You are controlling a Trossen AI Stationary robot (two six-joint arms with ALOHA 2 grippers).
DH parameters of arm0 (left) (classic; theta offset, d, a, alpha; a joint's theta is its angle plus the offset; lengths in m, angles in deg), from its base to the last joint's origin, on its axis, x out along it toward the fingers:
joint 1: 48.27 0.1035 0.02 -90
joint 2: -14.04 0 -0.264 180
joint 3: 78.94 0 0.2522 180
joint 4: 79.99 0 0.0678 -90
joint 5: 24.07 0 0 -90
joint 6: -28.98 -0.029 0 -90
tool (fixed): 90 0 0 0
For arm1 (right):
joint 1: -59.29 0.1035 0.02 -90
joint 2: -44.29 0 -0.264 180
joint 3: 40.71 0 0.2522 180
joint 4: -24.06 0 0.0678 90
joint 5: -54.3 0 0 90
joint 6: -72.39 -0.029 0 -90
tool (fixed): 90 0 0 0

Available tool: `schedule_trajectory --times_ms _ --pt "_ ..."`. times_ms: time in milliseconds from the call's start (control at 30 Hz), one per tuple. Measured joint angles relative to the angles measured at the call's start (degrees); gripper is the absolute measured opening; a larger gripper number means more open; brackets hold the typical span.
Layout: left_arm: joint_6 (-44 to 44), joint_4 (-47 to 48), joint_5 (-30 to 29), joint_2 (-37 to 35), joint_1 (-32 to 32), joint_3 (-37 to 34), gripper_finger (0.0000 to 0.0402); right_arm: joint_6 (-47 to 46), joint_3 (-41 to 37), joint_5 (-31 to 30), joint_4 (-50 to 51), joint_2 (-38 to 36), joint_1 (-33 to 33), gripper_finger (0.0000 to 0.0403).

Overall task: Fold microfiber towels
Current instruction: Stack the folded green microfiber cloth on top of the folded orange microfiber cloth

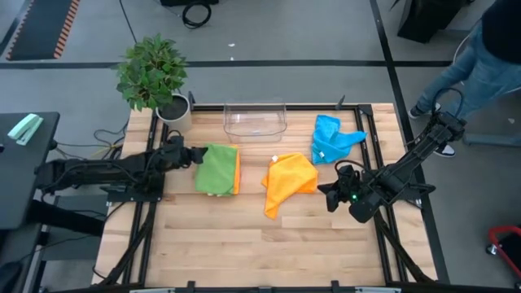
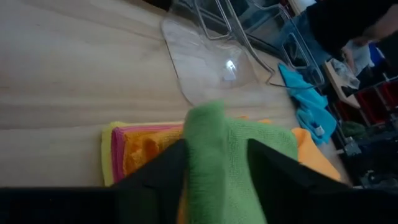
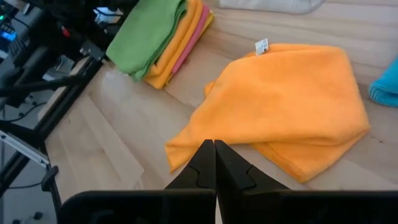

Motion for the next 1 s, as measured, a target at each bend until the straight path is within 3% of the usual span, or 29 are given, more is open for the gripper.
schedule_trajectory --times_ms 167,367,467,633,800,1000 --pt "-11.37 1.28 -0.01 -2.46 1.67 4.51 0.0268 0.22 0.0 2.69 -0.03 0.0 0.0 0.0001" --pt "-31.9 19.98 2.67 -0.56 2.12 21.76 0.0279 0.52 0.0 4.62 -0.39 0.0 0.0 0.0001" --pt "-40.57 27.98 9.72 6.03 1.18 29.26 0.0266 1.49 0.0 4.58 -0.47 0.0 0.0 0.0001" --pt "-56.6 37.05 21.11 23.33 -0.39 39.37 0.0255 2.43 0.0 4.28 -0.47 0.0 0.0 0.0001" --pt "-71.7 40.4 21.86 37.65 -0.91 48.48 0.0256 2.45 0.0 4.27 -0.47 0.0 0.0 0.0001" --pt "-81.06 41.51 21.61 48.65 1.41 57.39 0.0248 2.58 -0.02 4.25 -0.47 0.0 0.01 0.0001"
